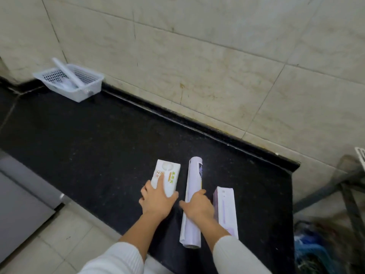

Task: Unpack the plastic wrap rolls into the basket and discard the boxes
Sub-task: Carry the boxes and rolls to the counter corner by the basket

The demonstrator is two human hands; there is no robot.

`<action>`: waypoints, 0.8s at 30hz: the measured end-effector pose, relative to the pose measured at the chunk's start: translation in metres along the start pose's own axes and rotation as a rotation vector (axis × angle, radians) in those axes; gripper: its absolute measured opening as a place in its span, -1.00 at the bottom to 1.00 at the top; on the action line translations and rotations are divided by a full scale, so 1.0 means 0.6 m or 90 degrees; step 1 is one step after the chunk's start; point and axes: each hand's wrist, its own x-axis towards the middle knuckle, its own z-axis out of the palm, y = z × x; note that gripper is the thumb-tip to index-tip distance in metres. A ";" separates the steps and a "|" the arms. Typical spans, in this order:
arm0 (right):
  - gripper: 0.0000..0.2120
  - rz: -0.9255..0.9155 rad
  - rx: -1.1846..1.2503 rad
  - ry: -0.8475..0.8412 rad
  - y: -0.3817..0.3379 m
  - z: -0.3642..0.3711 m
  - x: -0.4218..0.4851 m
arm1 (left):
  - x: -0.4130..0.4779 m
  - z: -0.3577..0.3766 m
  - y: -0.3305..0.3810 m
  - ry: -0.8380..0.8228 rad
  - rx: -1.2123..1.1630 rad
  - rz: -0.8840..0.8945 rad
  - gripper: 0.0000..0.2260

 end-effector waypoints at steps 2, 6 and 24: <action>-0.32 0.000 0.013 -0.002 -0.001 -0.003 0.015 | 0.006 -0.003 0.002 -0.014 -0.005 -0.008 -0.21; -0.46 0.030 0.107 -0.063 -0.008 -0.015 0.038 | 0.025 -0.026 -0.002 -0.029 -0.070 -0.019 -0.25; -0.52 -0.018 0.455 -0.216 -0.635 0.168 0.020 | 0.309 -0.485 -0.449 0.073 -0.198 -0.094 -0.29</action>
